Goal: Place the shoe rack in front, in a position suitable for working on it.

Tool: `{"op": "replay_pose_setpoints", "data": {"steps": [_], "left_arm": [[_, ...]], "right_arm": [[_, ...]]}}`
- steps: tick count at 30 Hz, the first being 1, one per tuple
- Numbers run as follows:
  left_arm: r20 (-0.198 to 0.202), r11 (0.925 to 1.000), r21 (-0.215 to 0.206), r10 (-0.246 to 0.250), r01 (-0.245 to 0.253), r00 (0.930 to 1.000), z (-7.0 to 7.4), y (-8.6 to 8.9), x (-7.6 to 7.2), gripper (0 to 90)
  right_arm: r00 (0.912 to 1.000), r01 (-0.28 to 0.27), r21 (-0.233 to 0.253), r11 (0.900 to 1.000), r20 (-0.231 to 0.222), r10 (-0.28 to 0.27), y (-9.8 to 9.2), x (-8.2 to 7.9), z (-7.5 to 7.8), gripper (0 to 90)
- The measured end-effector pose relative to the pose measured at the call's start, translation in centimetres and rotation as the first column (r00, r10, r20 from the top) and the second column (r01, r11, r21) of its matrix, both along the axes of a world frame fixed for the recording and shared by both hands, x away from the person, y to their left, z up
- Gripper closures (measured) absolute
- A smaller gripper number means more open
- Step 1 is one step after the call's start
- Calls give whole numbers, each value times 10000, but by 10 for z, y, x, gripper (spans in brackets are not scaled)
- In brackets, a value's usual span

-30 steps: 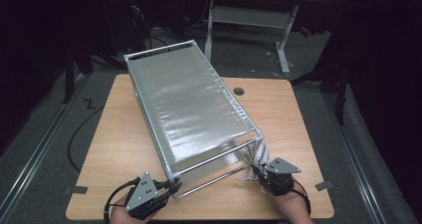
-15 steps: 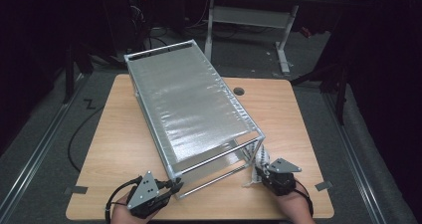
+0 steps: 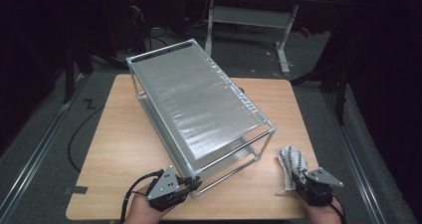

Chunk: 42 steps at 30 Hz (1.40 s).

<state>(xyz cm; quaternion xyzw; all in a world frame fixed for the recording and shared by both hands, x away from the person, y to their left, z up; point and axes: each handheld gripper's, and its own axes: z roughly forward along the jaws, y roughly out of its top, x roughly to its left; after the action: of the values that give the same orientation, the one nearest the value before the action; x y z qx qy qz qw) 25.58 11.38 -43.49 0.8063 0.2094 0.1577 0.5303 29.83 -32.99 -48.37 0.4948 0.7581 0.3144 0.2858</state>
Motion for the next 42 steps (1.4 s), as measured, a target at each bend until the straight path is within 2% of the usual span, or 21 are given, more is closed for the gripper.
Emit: {"op": "replay_pose_setpoints", "data": {"steps": [3, 4, 6, 8, 11, 15, 19, 22, 26, 31, 36, 42], "left_arm": [[-28, 10000, 1, -97, 97, 9999, 0, -3, 2, 805], [-35, 9999, -8, -129, 129, 9999, 0, -5, 2, 804], [-36, 9998, -23, -194, 194, 9998, 0, -7, 4, 804], [-31, 9998, -34, -220, 220, 9998, 0, -9, 4, 804], [-48, 9997, -34, -250, 250, 9997, 0, -10, 5, 804], [-60, 9997, -24, -239, 239, 9997, 0, -11, 5, 803], [-96, 9999, -19, -163, 162, 9998, 1, -11, 5, 803], [-116, 10000, -47, -11, 11, 9999, 0, -9, 3, 803], [-146, 9998, -115, 129, -131, 9998, 0, -4, -2, 802], [-182, 9990, -130, 425, -427, 9989, -1, 3, -13, 802], [-204, 9971, -155, 740, -743, 9971, -1, 12, -25, 801], [-204, 9939, -148, 1086, -1089, 9939, -1, 22, -35, 801]], "right_arm": [[9991, 194, -13, 9998, -374, -195, -6, 0, -9, 578], [9990, 277, -1, 9996, -352, -277, -7, 0, -9, 537], [9991, 416, 232, 9989, -69, -414, -10, -3, -2, 452], [9987, 498, 344, 9982, 130, -503, -10, -6, 2, 404], [9962, 589, 524, 9969, 614, -621, -9, -11, 12, 357], [9925, 599, 852, 9946, 1013, -685, -8, -15, 22, 328], [9897, 199, 1148, 9932, 1384, -358, -2, -17, 32, 340], [9855, 260, 1098, 9936, 1640, -439, 8, -14, 38, 366], [9801, -494, 1221, 9913, 1971, 245, 27, -9, 43, 374], [9693, -1328, 1270, 9830, 2236, 1021, 53, 2, 43, 475], [9606, -1836, 1492, 9716, 2369, 1452, 76, 15, 43, 555], [9523, -2267, 1319, 9650, 2378, 1912, 94, 25, 41, 684]]}}
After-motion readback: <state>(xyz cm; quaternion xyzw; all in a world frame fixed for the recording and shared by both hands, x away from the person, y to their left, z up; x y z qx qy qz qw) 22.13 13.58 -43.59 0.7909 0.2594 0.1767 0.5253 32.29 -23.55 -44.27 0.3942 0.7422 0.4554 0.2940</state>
